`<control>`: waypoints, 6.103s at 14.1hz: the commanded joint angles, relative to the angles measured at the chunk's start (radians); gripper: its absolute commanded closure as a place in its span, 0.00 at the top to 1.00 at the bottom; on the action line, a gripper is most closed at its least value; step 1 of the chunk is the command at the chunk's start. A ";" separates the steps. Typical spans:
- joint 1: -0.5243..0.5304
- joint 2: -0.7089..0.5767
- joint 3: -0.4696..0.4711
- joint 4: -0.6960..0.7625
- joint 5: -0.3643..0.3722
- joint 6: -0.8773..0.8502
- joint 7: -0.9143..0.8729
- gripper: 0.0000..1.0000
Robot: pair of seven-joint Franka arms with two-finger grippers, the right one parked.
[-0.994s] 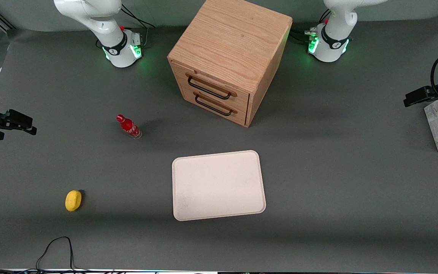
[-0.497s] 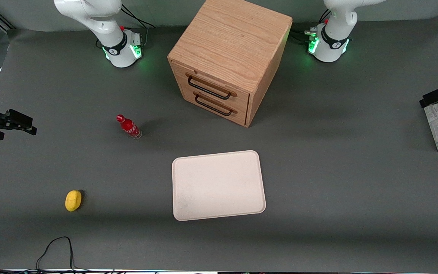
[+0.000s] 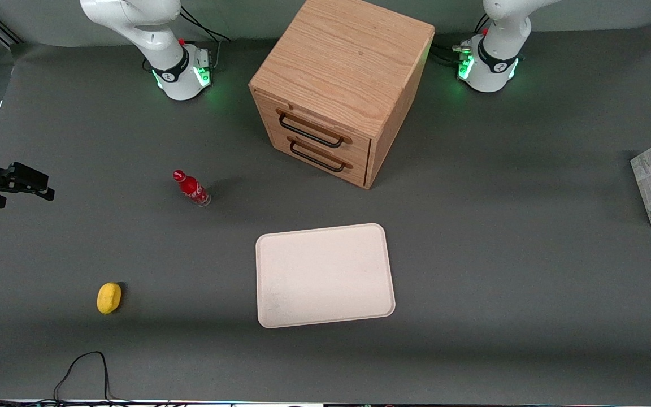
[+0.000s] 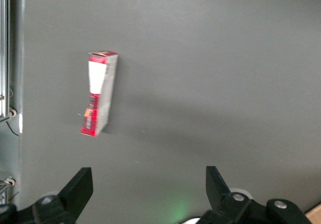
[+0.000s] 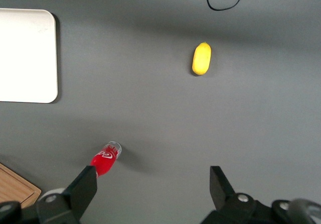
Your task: Place red cookie box on tray
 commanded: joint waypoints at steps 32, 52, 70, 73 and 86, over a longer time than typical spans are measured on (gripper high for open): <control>0.322 0.303 -0.013 -0.488 -0.004 0.855 0.262 0.89; 0.129 0.150 -0.023 0.090 0.011 -0.008 0.170 0.04; -0.680 0.329 -0.210 0.322 -0.082 -0.043 -0.934 0.03; -0.748 0.412 -0.211 0.342 -0.082 0.074 -0.987 0.03; -0.886 0.739 -0.204 0.423 0.005 0.424 -0.979 0.00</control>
